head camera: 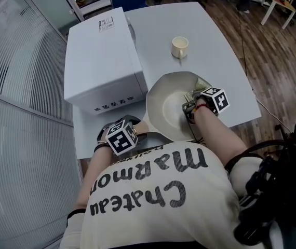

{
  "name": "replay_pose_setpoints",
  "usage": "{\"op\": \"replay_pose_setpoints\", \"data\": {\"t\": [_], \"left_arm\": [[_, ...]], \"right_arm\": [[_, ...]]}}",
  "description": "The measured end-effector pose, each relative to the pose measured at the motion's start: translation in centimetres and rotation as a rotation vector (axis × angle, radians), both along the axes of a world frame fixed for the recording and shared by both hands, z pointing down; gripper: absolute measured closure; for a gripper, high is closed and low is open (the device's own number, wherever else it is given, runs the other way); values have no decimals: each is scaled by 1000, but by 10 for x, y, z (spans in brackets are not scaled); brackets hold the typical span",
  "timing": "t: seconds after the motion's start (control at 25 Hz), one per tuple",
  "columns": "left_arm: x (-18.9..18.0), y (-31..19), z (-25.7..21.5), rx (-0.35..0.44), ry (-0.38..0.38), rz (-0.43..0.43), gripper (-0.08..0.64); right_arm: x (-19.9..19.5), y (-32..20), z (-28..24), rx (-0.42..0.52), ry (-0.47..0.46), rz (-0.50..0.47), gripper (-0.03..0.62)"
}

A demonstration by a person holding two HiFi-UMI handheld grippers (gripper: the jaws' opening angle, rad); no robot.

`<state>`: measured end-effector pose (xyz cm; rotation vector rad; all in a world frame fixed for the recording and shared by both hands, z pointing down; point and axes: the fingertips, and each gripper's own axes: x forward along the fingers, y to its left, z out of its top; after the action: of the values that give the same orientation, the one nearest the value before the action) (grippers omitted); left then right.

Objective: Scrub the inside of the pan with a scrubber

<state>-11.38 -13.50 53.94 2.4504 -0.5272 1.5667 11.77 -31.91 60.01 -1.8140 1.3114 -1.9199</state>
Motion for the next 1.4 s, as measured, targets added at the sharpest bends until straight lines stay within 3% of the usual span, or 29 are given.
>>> {"op": "replay_pose_setpoints", "data": {"t": [0.08,0.12,0.24,0.28,0.4,0.44,0.52,0.64,0.8,0.96,1.04,1.2,1.4], "left_arm": [[0,1,0,-3,9,-4,322],[0,1,-1,-6,12,-5,322],[0,1,-1,-11,15,-1,324],[0,1,-1,-11,15,0,324],[1,2,-3,-8,14,0,324],[1,2,-3,-7,14,0,322],[0,1,-3,-6,17,-2,324],[2,1,-2,-10,21,1,325],[1,-1,-1,-5,5,2,324],[-5,-1,5,-7,-82,33,328],[-6,1,5,-13,-99,46,328],[2,0,-3,-13,-20,6,327],[5,1,-2,-3,5,-19,327]], "right_arm": [[-11,-1,-8,44,-34,-91,538],[-26,-1,-17,89,-71,-200,538],[-103,21,-57,246,-252,-709,538],[-127,37,-67,283,-274,-897,538],[-174,97,-74,330,-211,-1392,538],[-183,112,-72,344,-177,-1500,538],[-193,122,-65,422,-61,-1627,538],[-199,116,-61,559,138,-1730,538],[-209,108,-57,625,345,-1769,538],[-212,105,-46,587,442,-1805,538],[-212,100,-43,584,549,-1827,538],[-203,87,-38,522,687,-1789,538],[-189,80,-9,393,797,-1794,538]]}}
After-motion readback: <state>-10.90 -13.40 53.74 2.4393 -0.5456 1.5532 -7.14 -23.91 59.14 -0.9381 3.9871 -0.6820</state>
